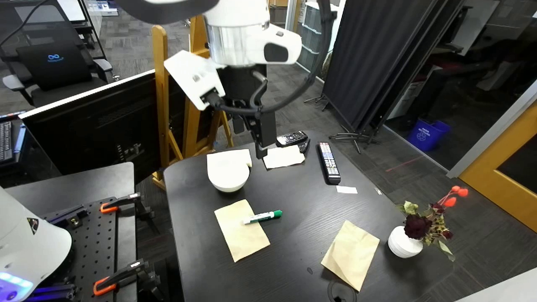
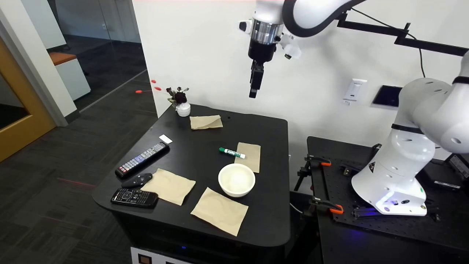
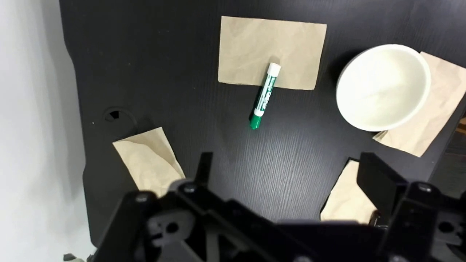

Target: Put the marker in the bowl

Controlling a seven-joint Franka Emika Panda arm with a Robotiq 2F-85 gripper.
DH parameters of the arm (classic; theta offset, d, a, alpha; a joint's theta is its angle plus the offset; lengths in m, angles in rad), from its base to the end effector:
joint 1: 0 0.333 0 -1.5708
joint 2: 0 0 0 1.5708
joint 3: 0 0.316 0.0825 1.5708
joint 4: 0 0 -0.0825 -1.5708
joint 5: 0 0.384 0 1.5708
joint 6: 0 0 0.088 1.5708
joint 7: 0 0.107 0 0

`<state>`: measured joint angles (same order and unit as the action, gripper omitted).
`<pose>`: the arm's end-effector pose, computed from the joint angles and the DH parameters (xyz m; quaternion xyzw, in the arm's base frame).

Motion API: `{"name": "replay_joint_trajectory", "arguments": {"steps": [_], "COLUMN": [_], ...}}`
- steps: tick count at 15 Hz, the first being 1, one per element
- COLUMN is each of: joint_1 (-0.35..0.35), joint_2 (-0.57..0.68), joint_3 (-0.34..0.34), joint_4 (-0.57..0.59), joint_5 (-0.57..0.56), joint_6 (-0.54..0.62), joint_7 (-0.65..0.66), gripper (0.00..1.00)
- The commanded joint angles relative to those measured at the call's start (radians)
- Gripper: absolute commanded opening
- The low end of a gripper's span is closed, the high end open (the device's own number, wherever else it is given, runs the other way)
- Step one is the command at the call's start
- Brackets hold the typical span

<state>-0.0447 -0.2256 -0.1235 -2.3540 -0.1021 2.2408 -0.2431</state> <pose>0.4715 -0.0843 0.4290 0.9958 0.0675 0.0489 0.0386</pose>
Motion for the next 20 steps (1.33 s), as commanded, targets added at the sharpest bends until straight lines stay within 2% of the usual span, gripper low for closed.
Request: {"name": "replay_joint_trajectory", "arguments": {"steps": [1, 5, 12, 20], "joint_1": [-0.009, -0.005, 0.003, 0.008], "joint_2": [0.1, 0.23, 0.447, 0.624], "joint_3": [0.016, 0.033, 0.051, 0.04], "joint_4": [-0.016, -0.012, 0.043, 0.123], "joint_5": [0.007, 0.006, 0.004, 0.012], "joint_6": [0.109, 0.208, 0.296, 0.402], "joint_7": [0.072, 0.144, 0.237, 0.298], "gripper": [1.0, 1.0, 1.0, 1.0]}}
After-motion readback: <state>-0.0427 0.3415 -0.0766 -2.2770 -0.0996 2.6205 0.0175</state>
